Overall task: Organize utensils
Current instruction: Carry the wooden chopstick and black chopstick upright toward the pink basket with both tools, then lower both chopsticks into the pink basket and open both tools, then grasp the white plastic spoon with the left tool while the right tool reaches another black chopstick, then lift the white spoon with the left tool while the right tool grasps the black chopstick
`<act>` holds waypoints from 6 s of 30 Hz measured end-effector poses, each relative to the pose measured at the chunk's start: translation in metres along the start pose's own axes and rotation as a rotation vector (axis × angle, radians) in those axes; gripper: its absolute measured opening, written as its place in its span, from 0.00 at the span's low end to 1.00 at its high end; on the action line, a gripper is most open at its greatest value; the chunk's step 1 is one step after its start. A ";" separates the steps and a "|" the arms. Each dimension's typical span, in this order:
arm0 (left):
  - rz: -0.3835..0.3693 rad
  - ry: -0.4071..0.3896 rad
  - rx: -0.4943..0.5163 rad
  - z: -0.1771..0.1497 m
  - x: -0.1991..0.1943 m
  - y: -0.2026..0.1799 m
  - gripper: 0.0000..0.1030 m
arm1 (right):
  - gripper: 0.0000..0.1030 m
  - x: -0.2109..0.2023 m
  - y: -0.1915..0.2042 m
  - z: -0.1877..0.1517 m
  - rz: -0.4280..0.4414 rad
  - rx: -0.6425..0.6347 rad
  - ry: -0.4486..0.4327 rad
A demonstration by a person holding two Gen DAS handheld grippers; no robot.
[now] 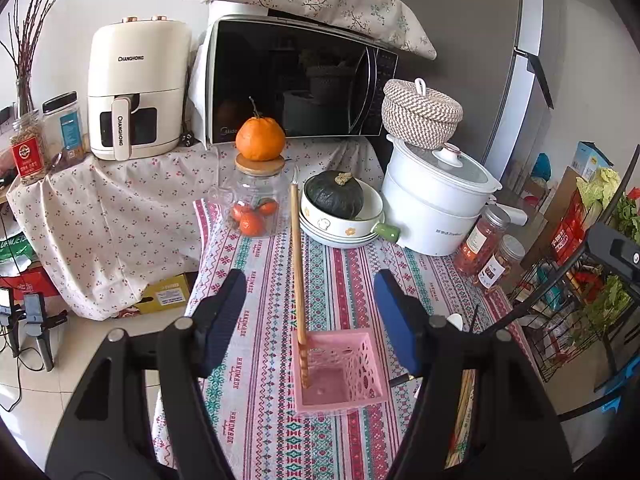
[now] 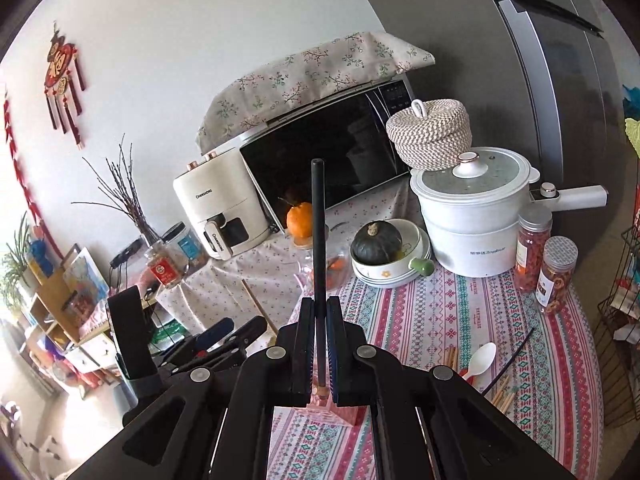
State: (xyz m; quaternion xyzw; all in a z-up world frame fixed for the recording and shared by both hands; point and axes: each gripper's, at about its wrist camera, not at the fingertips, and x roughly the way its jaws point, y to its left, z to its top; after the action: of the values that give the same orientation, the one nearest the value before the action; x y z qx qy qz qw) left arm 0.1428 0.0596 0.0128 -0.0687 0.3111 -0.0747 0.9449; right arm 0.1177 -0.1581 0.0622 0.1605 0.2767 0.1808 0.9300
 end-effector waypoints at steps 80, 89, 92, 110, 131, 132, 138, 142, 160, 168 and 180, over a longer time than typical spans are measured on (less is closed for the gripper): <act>0.043 0.426 0.334 -0.079 0.076 -0.184 1.00 | 1.00 -0.023 -0.219 -0.083 -0.586 0.189 0.375; 0.087 0.449 0.379 -0.071 0.139 -0.206 1.00 | 1.00 -0.016 -0.259 -0.088 -0.603 0.302 0.418; 0.050 0.471 0.367 -0.068 0.156 -0.210 1.00 | 1.00 -0.011 -0.265 -0.087 -0.603 0.311 0.425; -0.111 0.583 0.334 -0.079 0.225 -0.235 0.47 | 1.00 0.017 -0.286 -0.091 -0.529 0.350 0.456; -0.288 0.347 0.288 -0.047 0.075 -0.186 0.35 | 1.00 0.046 -0.255 -0.101 -0.403 0.305 0.545; -0.298 0.334 0.277 -0.047 0.065 -0.177 0.35 | 0.99 0.047 -0.253 -0.101 -0.401 0.300 0.545; -0.320 0.268 0.223 -0.057 0.016 -0.132 0.35 | 0.94 0.052 -0.247 -0.100 -0.347 0.328 0.514; -0.315 0.194 0.178 -0.063 -0.010 -0.101 0.35 | 0.82 0.063 -0.248 -0.094 -0.323 0.379 0.475; -0.310 0.066 0.067 -0.045 -0.027 -0.043 0.35 | 0.35 0.165 -0.237 -0.068 -0.431 0.242 0.475; -0.305 0.068 0.052 -0.047 -0.026 -0.039 0.35 | 0.10 0.176 -0.218 -0.075 -0.419 0.224 0.483; -0.320 -0.010 0.007 -0.041 -0.044 -0.030 0.35 | 0.05 0.102 -0.190 -0.068 -0.235 0.234 0.372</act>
State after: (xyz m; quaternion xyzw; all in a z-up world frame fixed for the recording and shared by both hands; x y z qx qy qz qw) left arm 0.0801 0.0352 0.0106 -0.1147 0.2913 -0.2251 0.9227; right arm 0.2051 -0.2695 -0.1143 0.1981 0.4788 0.0646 0.8528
